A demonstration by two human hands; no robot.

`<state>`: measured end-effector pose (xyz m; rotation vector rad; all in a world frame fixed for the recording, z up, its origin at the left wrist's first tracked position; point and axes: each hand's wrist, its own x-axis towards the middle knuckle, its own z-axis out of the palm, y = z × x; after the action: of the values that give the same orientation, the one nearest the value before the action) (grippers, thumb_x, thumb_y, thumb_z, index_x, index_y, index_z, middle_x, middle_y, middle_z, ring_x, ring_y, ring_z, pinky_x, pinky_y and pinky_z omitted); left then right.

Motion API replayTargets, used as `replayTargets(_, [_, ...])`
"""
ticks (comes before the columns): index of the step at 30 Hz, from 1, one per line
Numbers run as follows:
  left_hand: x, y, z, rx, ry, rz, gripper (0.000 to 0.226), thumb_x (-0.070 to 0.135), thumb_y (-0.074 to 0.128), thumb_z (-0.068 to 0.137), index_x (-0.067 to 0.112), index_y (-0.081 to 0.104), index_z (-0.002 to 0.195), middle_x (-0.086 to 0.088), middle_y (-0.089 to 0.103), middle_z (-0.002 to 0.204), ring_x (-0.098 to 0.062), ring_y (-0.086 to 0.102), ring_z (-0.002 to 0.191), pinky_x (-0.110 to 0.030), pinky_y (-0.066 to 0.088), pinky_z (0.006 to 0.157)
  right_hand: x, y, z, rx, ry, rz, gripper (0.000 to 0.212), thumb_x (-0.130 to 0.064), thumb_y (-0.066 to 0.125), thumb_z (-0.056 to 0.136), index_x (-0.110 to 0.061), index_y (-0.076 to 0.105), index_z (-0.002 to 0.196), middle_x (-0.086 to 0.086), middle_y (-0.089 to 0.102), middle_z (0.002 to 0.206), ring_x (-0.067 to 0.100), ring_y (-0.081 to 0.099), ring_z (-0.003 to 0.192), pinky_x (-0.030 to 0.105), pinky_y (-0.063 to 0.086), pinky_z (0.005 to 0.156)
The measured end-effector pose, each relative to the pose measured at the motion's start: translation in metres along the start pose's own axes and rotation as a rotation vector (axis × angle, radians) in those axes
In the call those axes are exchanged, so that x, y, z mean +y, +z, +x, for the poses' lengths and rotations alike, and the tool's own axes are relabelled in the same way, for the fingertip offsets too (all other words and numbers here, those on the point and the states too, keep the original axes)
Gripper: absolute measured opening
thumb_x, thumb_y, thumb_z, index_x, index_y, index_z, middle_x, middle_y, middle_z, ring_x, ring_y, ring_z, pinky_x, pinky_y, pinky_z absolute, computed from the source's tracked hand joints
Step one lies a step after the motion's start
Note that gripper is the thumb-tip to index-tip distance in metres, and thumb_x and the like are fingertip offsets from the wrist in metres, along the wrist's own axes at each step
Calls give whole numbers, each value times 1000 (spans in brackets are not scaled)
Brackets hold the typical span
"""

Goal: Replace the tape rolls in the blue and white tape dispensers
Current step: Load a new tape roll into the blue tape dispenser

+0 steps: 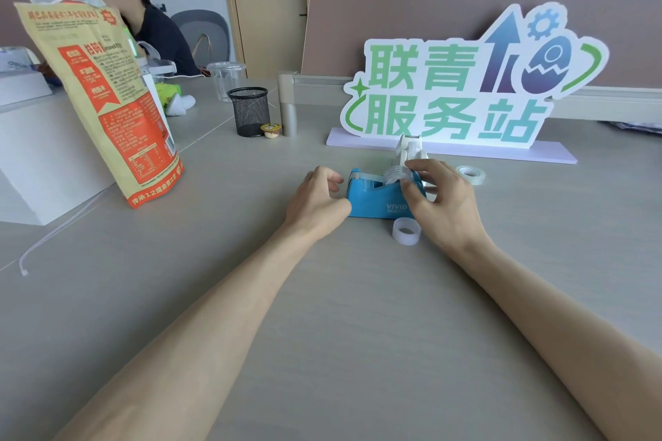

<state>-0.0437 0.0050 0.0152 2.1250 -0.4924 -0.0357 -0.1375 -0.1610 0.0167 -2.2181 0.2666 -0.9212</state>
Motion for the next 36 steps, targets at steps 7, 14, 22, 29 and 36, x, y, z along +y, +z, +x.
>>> replayTargets(7, [-4,0,3,-71,100,42,86,33,81,70,23,32,140,5,35,141,-16,41,127,-37,39,106,-5,-1,-2,-31,150,-63,45,-55,42,93,-19,63,109,4,68,108,25,63,99,42,50,90])
replayTargets(14, [-8,4,4,222,241,209,32,25,75,78,18,46,91,3,50,93,-21,54,88,-33,42,71,-12,-6,-7,-116,113,48,40,-54,46,93,-21,61,112,0,69,105,17,65,102,36,50,90])
replayTargets(22, [-10,0,5,47,146,108,24,40,62,84,24,54,98,4,57,110,-15,59,100,-34,48,88,-13,-11,-8,-309,140,235,57,-65,48,81,-34,53,129,-8,69,117,7,65,105,42,53,94])
replayTargets(29, [-8,2,3,-128,49,70,71,67,63,62,31,46,121,13,56,126,-11,56,114,-37,47,95,-17,-10,-11,-418,122,257,42,-35,56,95,-25,50,135,-8,68,122,33,66,102,43,53,89])
replayTargets(36, [-13,5,14,-60,140,114,77,65,59,61,36,41,129,14,60,128,-12,57,118,-41,48,98,-13,-6,-7,-367,181,221,40,-38,54,95,-24,55,132,-28,64,98,28,67,97,29,53,84])
